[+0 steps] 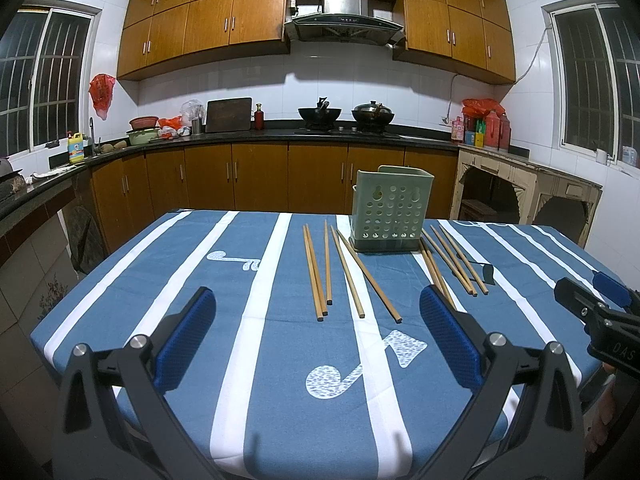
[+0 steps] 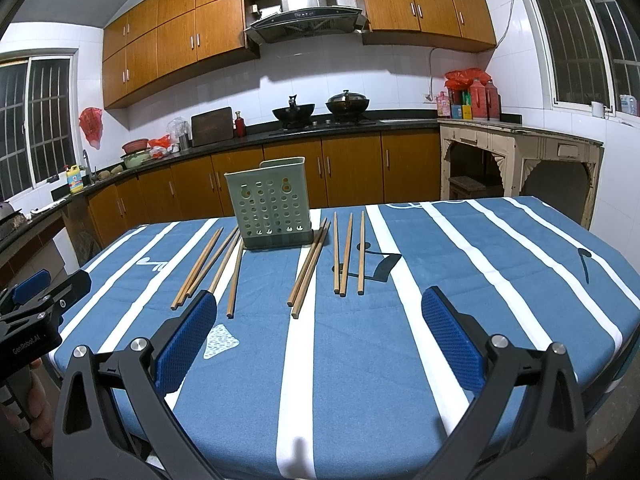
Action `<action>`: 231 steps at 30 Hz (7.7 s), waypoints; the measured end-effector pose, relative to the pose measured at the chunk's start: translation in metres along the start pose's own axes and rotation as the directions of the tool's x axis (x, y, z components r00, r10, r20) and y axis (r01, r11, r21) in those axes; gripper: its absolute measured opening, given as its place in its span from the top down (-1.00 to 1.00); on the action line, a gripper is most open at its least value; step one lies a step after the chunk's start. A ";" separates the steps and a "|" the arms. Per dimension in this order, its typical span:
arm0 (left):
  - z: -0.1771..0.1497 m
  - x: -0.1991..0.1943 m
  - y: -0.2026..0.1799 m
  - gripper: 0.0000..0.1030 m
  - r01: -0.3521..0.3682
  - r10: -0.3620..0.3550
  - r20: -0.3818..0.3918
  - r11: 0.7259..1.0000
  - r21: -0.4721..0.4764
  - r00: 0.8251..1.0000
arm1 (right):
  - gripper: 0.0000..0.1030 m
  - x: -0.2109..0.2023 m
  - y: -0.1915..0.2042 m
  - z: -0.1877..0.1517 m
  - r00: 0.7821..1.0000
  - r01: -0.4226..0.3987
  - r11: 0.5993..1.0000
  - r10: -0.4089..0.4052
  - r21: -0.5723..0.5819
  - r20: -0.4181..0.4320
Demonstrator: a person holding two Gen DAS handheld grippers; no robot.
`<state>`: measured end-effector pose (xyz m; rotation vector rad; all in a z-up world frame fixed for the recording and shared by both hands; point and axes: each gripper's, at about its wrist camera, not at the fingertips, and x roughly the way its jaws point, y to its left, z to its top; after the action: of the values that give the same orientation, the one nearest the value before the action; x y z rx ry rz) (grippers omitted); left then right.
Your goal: Organize utensils
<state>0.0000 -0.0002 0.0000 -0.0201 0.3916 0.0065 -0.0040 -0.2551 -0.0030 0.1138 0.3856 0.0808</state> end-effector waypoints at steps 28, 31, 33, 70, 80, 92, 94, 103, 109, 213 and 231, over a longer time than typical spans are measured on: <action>0.000 0.000 0.000 -0.92 -0.002 0.002 -0.006 1.000 -0.001 1.000 | -0.97 0.001 0.001 0.000 1.000 0.002 1.000 -0.002 0.001 -0.004; 0.003 0.005 0.000 -0.93 -0.015 0.015 -0.011 1.000 0.003 1.000 | -0.97 0.003 -0.001 0.001 1.000 0.007 1.000 -0.007 0.006 -0.011; 0.003 0.006 0.002 -0.93 -0.025 0.025 -0.019 1.000 0.000 0.999 | -0.97 0.005 -0.003 0.004 1.000 0.010 1.000 -0.009 0.019 -0.020; 0.016 0.219 0.038 0.20 0.046 -0.062 -0.497 0.998 -0.045 0.865 | 0.82 0.212 -0.066 0.017 0.870 0.150 0.978 -0.060 0.147 -0.489; 0.012 0.235 0.033 0.43 0.043 -0.046 -0.534 0.999 -0.018 0.844 | 0.82 0.214 -0.064 0.018 0.872 0.160 0.977 -0.073 0.140 -0.484; 0.020 0.255 0.060 0.84 -0.048 0.030 -0.521 0.999 -0.022 0.853 | 0.85 0.212 -0.081 0.017 0.876 0.209 0.965 -0.112 0.160 -0.468; 0.019 0.254 0.063 0.84 -0.034 0.019 -0.517 0.999 -0.019 0.856 | 0.85 0.210 -0.083 0.016 0.878 0.206 0.966 -0.111 0.157 -0.465; 0.012 0.244 0.056 0.76 -0.013 0.019 -0.484 1.000 0.016 0.875 | 0.84 0.209 -0.076 0.013 0.886 0.212 0.972 -0.147 0.103 -0.440; 0.010 0.242 0.056 0.76 -0.014 0.018 -0.484 1.000 0.012 0.875 | 0.83 0.206 -0.075 0.011 0.886 0.215 0.972 -0.153 0.096 -0.438; 0.218 0.174 0.026 0.27 0.193 -0.199 -0.017 0.965 -0.175 0.980 | 0.00 0.146 -0.023 0.202 0.987 -0.113 0.985 0.095 0.134 0.133; 0.102 0.170 0.061 -0.08 -0.014 -0.012 -0.229 0.994 -0.109 0.973 | 0.17 0.186 -0.062 0.063 0.954 0.062 0.988 -0.017 0.140 -0.300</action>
<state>0.1954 0.0632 0.0278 -0.1302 0.6224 0.0269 0.1950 -0.3044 -0.0214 0.2416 0.6964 0.0292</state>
